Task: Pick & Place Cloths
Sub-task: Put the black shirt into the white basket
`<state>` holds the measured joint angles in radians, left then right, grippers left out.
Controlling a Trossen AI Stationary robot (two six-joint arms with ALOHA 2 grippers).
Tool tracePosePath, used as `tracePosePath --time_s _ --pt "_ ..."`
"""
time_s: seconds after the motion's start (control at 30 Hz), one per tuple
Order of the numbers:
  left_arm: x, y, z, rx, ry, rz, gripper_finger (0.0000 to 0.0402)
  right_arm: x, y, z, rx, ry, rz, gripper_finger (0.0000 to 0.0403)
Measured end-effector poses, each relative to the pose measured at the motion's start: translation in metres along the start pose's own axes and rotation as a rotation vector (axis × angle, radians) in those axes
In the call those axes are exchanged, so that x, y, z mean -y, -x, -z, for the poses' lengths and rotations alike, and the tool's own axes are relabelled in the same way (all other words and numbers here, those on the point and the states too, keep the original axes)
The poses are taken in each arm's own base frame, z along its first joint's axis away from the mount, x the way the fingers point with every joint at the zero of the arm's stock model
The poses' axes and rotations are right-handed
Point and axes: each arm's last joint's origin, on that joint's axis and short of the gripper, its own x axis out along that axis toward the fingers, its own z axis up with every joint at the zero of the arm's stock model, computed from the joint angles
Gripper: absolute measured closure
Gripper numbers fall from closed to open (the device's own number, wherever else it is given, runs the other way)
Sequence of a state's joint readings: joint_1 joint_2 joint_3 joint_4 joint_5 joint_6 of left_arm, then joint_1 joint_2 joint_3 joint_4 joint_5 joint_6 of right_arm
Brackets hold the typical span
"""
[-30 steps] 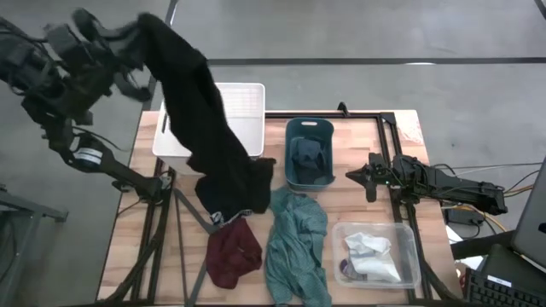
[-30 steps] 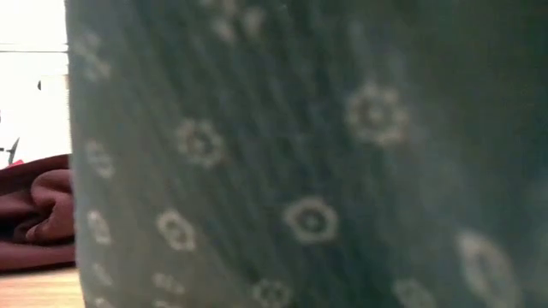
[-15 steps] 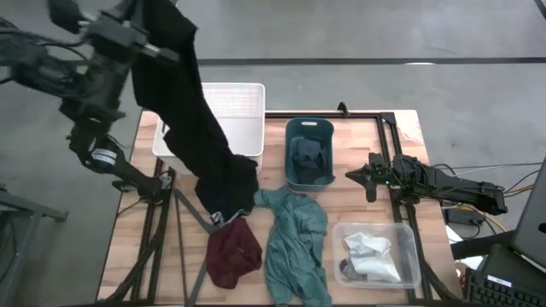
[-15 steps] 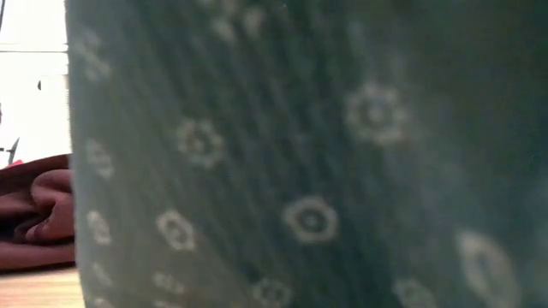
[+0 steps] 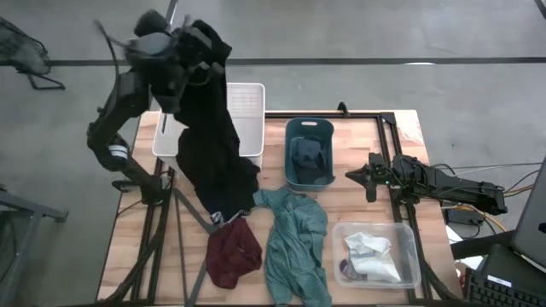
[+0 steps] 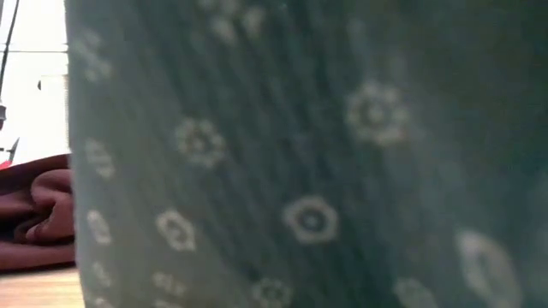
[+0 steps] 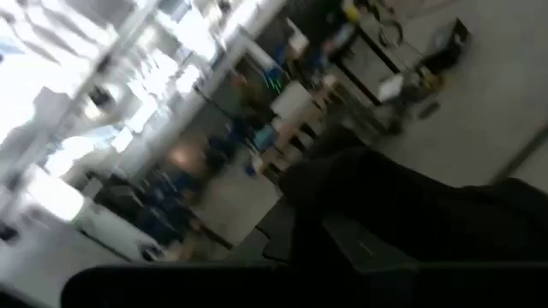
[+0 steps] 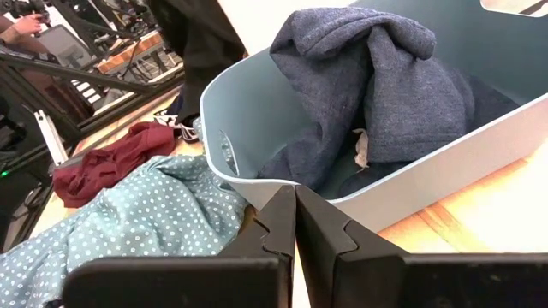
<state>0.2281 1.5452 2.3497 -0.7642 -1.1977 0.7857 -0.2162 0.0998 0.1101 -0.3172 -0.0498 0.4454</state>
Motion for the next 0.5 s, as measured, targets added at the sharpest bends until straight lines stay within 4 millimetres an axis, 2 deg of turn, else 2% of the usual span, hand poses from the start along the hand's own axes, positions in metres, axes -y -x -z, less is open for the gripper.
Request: tracePosePath --time_s 0.2,0.3,0.5 --pt "0.029 -0.008 0.03 -0.128 0.132 0.243 0.0375 0.0 0.0 0.0 0.0 0.0 0.0 0.0394" --pt "0.053 -0.011 0.041 -0.235 0.164 0.345 0.0375 0.0 0.0 0.0 0.0 0.0 0.0 0.0394" --pt "0.11 -0.016 0.066 -0.427 0.067 0.654 0.0374 0.0 0.0 0.0 0.0 0.0 0.0 0.0394"
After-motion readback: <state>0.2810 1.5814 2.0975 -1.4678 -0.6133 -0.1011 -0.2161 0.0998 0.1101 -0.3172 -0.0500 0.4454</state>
